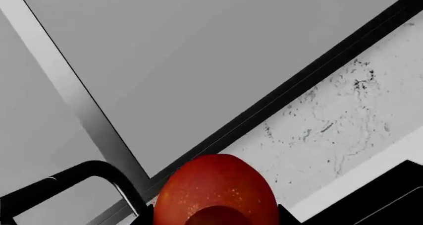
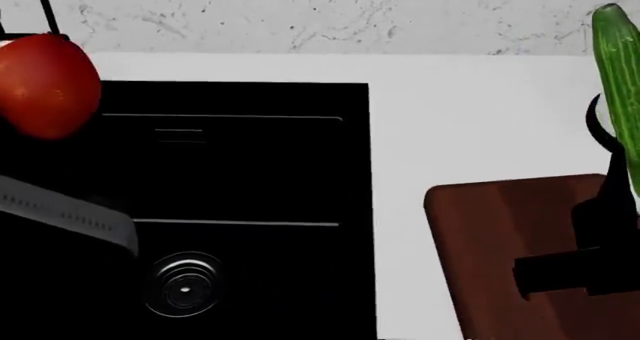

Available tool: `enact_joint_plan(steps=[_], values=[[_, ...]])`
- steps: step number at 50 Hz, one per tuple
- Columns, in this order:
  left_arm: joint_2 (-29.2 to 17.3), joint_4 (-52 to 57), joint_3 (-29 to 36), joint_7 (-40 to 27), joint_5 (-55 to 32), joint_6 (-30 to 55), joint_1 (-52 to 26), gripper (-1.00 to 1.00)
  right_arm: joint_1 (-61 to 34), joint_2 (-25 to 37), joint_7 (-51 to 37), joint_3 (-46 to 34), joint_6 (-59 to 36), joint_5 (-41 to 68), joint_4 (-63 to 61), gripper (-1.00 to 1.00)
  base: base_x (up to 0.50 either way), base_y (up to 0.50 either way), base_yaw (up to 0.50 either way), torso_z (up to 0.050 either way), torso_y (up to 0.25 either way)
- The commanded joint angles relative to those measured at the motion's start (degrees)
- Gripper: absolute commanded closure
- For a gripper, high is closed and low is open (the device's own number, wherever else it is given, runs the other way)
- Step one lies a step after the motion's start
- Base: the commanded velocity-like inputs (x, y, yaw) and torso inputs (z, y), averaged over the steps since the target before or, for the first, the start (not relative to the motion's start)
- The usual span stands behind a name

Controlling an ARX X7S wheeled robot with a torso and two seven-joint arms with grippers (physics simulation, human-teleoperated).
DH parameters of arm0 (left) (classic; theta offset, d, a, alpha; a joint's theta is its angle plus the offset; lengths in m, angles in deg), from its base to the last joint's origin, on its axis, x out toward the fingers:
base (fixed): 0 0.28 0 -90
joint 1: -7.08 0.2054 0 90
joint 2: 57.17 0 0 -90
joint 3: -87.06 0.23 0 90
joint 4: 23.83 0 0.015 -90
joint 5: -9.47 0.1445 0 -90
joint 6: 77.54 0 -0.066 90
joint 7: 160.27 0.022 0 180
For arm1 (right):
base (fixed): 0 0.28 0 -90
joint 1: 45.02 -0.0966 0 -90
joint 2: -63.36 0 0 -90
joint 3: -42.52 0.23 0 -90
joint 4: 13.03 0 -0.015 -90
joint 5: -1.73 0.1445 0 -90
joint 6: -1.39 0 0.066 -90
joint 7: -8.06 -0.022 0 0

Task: Pick the vegetables from the sink and place them on the cutting board.

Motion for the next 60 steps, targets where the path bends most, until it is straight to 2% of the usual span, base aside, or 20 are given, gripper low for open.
enact_joint_plan(steps=[1,17,25,30,36,44,51,52,53,54,55,57,59,60], values=[[3.2,2.6,2.9,1.7,2.0,4.2,-3.1,1.0,-0.6,-0.6,2.1,1.6,0.3,-2.0,-0.4,1.0,0.11,-0.5,0.0,0.0,0.0],[4.6,7.3,9.2,3.1,5.6,7.8,-3.9,1.0,0.4,0.3,2.7,1.8,2.0,-3.4,-2.4,1.0,0.11,-0.5,0.0,0.0,0.001],[5.5,6.7,10.6,4.7,7.9,7.3,-3.6,1.0,-0.7,-1.0,2.5,1.9,-1.0,-1.3,-2.8,1.0,-0.3,-0.05,0.0,0.0,0.001],[6.1,5.7,10.3,5.1,8.0,6.3,-3.2,1.0,0.3,-0.1,2.9,1.9,1.1,-2.2,-3.1,1.0,-0.5,-0.06,0.0,0.0,0.0],[6.4,5.3,10.4,5.5,8.5,6.3,-3.5,1.0,1.1,0.0,3.8,1.8,2.9,-3.4,-3.3,1.0,-0.02,-0.08,0.0,0.0,0.0],[11.3,2.6,8.4,9.8,5.8,10.6,-6.0,1.0,2.2,0.4,4.0,1.4,4.2,-4.4,-3.6,1.0,0.0,-0.5,0.0,0.0,0.0],[18.4,-1.5,3.1,16.2,0.1,15.0,-7.5,1.0,1.1,-1.2,2.1,1.7,1.5,-4.5,-4.1,1.0,0.0,-0.07,0.0,0.0,0.0],[19.8,-2.8,2.1,16.8,-1.5,16.3,-8.8,1.0,0.9,-1.4,1.8,1.7,1.1,-4.4,-4.0,1.0,0.0,0.0,0.0,0.0,0.0],[20.0,-4.1,-0.2,13.6,-8.2,17.1,-10.5,1.0,0.7,-1.8,1.6,1.8,0.6,-4.3,-4.2,1.0,0.0,0.0,0.0,0.0,0.0],[20.0,-5.1,-2.2,9.2,-15.6,17.9,-12.3,1.0,0.5,-2.1,1.2,1.8,0.4,-3.8,-4.1,1.0,0.0,0.0,0.0,0.0,0.0],[20.0,-7.0,-5.2,1.2,-24.2,18.8,-15.1,1.0,0.0,-2.3,0.5,2.1,0.1,-2.5,-4.4,1.0,0.0,0.0,0.0,0.0,0.0],[20.0,-10.3,-8.1,-9.9,-41.4,18.6,-18.0,1.0,-0.7,-2.8,0.0,2.1,-1.4,-1.6,-4.8,1.0,0.0,0.0,0.0,0.0,0.0],[20.0,-14.3,-9.6,-16.7,-53.3,16.9,-19.4,1.0,-0.6,-2.6,-0.3,2.0,-1.9,-1.5,-5.3,1.0,0.0,0.0,0.0,0.0,0.0],[19.9,-14.9,-9.8,-18.6,-56.0,16.6,-19.8,1.0,-0.3,-2.3,-0.2,1.9,-1.4,-1.6,-5.3,1.0,0.0,0.0,0.0,0.0,0.0]])
